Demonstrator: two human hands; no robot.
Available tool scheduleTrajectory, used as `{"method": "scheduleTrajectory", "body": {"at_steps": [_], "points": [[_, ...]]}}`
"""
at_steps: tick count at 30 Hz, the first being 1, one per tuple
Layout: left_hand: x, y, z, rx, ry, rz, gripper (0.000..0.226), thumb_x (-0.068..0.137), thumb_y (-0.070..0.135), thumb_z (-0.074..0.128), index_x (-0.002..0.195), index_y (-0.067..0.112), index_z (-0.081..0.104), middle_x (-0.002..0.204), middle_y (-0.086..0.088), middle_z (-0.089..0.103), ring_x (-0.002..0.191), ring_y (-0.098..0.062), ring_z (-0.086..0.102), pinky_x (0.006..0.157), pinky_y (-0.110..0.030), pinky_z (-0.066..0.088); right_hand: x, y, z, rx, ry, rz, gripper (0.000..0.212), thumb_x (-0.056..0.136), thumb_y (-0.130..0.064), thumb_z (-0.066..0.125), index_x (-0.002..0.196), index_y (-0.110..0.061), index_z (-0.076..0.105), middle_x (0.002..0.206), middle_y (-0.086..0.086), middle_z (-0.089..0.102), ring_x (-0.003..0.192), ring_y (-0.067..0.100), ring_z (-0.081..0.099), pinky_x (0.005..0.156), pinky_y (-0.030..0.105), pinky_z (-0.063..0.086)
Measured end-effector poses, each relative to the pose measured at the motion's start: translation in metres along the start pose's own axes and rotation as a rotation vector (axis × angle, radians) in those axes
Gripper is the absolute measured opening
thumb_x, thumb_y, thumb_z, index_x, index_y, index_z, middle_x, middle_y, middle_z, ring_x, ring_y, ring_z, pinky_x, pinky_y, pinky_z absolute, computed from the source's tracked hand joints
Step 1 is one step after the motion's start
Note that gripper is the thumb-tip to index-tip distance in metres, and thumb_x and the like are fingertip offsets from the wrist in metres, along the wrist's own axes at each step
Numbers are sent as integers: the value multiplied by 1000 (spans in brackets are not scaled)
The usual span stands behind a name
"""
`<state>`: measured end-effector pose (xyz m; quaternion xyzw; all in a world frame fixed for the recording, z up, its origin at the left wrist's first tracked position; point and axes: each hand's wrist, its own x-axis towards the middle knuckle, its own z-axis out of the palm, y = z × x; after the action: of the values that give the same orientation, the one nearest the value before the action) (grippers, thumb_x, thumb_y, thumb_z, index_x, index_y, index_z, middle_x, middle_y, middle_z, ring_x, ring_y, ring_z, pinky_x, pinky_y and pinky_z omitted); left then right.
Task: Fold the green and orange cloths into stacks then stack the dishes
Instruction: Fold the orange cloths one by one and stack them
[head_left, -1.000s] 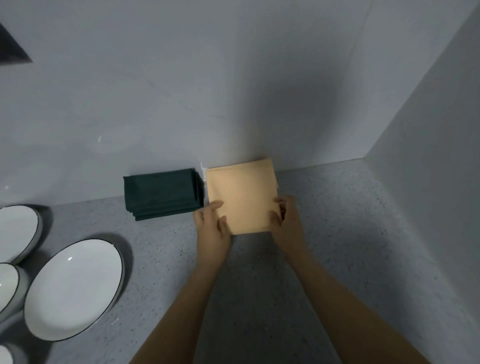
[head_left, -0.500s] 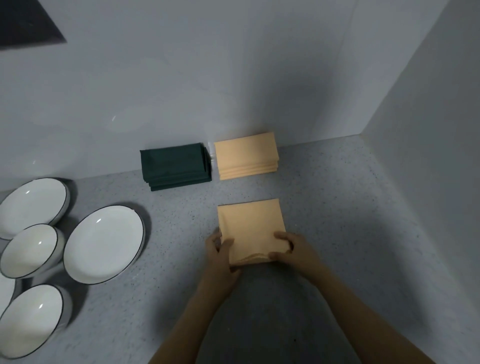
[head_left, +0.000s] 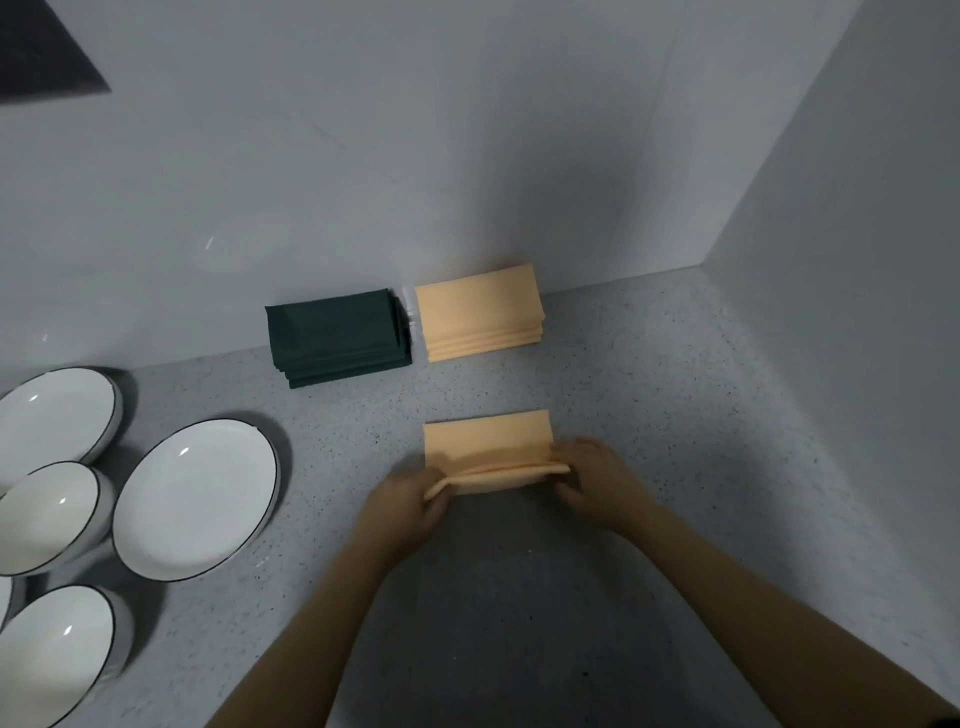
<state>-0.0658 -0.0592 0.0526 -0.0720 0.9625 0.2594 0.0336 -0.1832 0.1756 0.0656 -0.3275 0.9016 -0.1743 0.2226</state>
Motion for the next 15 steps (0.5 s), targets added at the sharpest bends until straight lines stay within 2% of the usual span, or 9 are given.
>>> {"method": "scheduleTrajectory", "body": {"at_steps": [2,4,7,9,12,15], "points": [[5,2,1,-125,70,-144,29,98,37,47,110,15,61,90,-2,64,76,-16,57,63,-25,38,6,0,2,135,92,138,26,95,-30,50,107,-9,60,104,9,61,98,23,54,94,32,38],[14,5,6,-146,121,-273,35,97,38,46,118,12,56,92,-6,64,78,-17,55,65,-26,37,12,-2,9,163,159,278,31,95,-43,47,103,-15,55,93,4,53,89,21,49,76,28,37],[28,11,16,-121,160,-407,41,97,41,45,122,9,51,88,-6,62,76,-18,54,64,-27,37,21,-12,22,216,266,421,27,94,-45,47,87,-18,48,82,3,49,80,21,47,66,28,34],[35,13,20,-83,170,-459,39,97,42,45,119,10,51,83,-2,58,72,-17,53,62,-28,37,26,-21,28,252,314,463,23,96,-37,47,86,-17,47,80,1,47,83,22,47,66,30,34],[38,18,25,-4,192,-486,34,97,43,43,106,12,52,79,1,55,68,-15,52,58,-29,38,28,-28,33,241,374,514,20,98,-28,44,95,-9,53,85,2,49,94,24,48,79,35,41],[43,16,30,41,218,-502,34,96,44,46,100,12,54,89,-4,61,79,-19,55,61,-29,38,31,-30,35,238,406,597,20,97,-26,43,101,-9,53,98,7,56,102,25,46,87,36,40]]}}
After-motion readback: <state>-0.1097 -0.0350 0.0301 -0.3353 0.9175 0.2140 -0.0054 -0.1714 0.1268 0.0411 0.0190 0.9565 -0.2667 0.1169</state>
